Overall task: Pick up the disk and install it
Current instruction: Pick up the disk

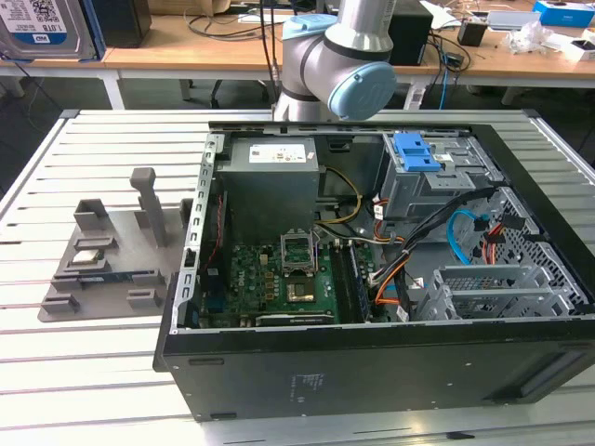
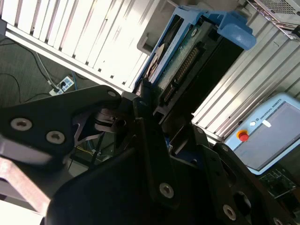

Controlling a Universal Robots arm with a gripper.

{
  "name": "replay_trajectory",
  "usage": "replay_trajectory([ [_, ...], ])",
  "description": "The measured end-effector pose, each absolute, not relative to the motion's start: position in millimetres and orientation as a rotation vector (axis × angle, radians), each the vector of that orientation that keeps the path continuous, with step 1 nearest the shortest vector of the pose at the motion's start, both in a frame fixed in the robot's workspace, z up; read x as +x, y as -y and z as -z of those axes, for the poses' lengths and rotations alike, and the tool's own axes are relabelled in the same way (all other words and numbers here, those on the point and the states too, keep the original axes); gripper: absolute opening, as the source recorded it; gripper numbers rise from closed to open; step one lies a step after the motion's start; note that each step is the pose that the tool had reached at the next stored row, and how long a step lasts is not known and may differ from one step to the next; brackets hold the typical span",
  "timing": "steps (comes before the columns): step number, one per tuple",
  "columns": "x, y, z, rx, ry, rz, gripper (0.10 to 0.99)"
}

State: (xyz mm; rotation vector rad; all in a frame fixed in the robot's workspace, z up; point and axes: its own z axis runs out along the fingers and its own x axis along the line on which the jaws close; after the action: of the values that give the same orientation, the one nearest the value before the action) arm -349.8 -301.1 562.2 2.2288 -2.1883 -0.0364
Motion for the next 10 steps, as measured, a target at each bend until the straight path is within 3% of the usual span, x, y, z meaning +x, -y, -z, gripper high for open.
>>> replay_trajectory([
  [10, -324.8, 301.1, -562.1, 2.228, 2.187, 0.034, 0.365],
])
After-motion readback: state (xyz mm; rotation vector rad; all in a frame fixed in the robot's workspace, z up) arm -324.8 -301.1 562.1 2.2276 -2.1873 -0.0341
